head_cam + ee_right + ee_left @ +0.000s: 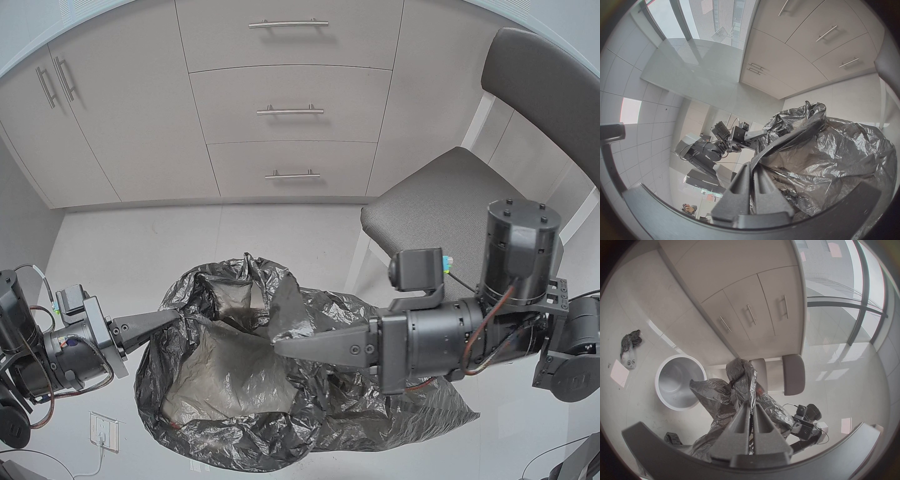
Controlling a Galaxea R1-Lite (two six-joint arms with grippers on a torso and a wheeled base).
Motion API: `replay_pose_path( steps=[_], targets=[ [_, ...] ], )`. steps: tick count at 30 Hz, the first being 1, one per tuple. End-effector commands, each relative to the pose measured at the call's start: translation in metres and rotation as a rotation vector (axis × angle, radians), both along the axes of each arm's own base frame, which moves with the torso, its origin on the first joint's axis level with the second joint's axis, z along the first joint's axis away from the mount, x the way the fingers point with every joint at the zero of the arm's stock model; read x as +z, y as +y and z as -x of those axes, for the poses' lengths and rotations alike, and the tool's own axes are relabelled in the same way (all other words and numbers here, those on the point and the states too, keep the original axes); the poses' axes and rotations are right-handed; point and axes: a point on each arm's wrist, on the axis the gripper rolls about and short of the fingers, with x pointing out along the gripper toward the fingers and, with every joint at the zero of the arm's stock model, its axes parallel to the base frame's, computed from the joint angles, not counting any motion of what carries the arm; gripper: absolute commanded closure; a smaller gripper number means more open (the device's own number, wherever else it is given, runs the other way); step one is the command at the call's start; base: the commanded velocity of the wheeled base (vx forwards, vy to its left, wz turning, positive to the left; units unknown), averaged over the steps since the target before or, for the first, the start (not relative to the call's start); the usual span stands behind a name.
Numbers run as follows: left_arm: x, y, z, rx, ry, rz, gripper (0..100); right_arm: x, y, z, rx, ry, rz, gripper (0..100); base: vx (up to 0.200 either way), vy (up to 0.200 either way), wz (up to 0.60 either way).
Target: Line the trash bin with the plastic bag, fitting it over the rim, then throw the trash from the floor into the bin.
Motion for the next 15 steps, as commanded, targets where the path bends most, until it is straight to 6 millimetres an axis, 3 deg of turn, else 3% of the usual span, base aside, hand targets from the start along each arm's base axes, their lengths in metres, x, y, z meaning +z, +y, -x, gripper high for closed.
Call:
replay_pose_path(
  steps=[1, 15],
  targets=[
    [-0.017, 0.009, -0.018, 0.067, 0.079, -0.025, 100, -0.023, 0.034, -0.014, -0.034, 0.028, 0.055, 100, 0.000, 0.000, 0.00],
    [-0.045, 0.022, -0.047, 0.129, 0.131, -0.120, 100, -0.051, 0.060, -0.030, -0.031, 0.062, 0.104, 100, 0.000, 0.000, 0.00]
  ],
)
